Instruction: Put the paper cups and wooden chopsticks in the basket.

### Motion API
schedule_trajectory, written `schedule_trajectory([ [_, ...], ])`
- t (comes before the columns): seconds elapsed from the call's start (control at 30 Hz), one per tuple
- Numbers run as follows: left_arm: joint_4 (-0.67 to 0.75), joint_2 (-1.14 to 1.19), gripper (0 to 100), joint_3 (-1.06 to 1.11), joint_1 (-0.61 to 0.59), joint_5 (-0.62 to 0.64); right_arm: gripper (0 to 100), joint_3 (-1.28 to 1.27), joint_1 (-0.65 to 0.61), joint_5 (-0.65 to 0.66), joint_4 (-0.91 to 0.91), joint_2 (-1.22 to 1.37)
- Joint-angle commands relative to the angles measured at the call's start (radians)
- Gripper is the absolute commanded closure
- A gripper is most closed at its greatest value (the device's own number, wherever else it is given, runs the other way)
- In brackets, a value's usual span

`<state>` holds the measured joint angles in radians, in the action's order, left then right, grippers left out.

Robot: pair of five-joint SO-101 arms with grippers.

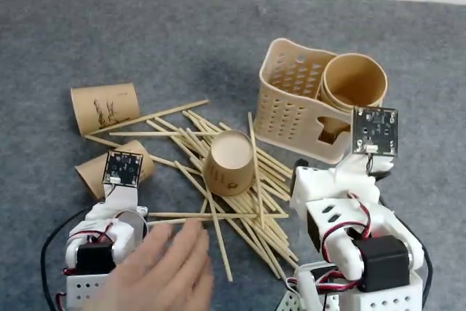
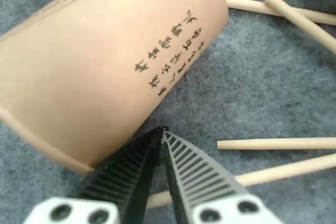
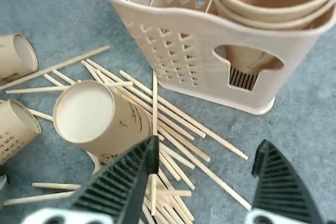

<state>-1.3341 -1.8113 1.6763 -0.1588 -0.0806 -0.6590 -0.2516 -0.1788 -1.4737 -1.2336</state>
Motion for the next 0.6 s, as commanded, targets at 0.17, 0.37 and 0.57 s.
schedule_trajectory([
  [0.17,-0.008,-0.005,99,0.019,-0.008,0.006,72.3,0.099,-0.239,0.066,0.05,0.206],
  [0.37,-0.008,-0.005,99,0.019,-0.008,0.006,81.3,0.217,-0.311,0.066,0.137,0.414],
  [0.57,-0.008,-0.005,99,0.019,-0.008,0.006,92.4,0.231,-0.372,0.066,0.231,0.544],
])
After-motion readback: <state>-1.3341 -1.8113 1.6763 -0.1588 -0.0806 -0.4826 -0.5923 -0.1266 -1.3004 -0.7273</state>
